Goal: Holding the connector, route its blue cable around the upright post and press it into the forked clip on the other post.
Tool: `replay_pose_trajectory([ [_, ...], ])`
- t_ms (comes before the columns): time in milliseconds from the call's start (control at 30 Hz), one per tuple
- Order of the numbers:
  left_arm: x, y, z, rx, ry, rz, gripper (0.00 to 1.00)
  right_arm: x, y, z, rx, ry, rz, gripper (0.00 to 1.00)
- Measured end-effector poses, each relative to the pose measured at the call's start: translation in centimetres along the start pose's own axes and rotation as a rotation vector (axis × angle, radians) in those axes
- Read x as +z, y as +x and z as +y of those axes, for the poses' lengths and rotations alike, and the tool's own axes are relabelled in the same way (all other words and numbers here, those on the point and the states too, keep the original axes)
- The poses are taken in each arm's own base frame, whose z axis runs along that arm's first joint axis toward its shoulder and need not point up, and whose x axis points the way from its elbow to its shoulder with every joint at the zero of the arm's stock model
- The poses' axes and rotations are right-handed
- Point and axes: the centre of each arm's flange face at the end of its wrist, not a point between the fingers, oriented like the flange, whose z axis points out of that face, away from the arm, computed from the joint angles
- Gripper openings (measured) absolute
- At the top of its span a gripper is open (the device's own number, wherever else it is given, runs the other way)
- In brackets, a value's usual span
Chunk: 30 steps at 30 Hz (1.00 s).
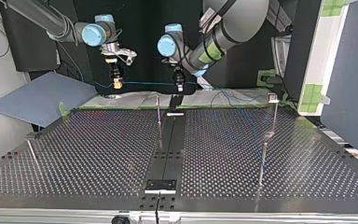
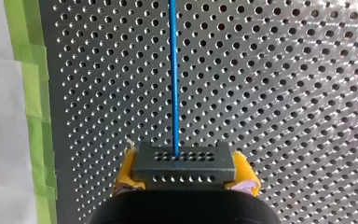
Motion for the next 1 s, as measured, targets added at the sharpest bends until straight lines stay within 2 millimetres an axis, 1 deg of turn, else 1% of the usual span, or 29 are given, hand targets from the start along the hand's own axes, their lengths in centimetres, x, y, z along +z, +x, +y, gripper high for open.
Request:
replay_pose_trajectory([
  [133, -0.4, 0.1, -0.5, 0.007, 0.011, -0.008, 0.0, 0.5, -1.3, 0.4, 0.002, -0.008, -0.013, 0.0],
  [267, -0.8, 0.4, -1.1, 0.002, 0.04, -0.01, 0.0, 0.9, -1.9, 0.7, 0.004, -0.01, -0.019, 0.0],
  [367, -1.0, 0.9, -1.5, -0.005, 0.065, -0.009, 0.0, 1.2, -1.9, 0.9, 0.006, -0.012, -0.015, 0.0],
  [533, -0.7, 1.9, -1.8, -0.035, 0.096, -0.005, 0.0, 1.8, -1.6, 1.3, 0.009, -0.017, -0.01, 0.0],
  [1000, 0.6, 1.3, -3.2, -0.102, 0.141, -0.009, 0.0, 2.5, -1.4, 2.9, 0.022, -0.045, 0.001, 0.0],
])
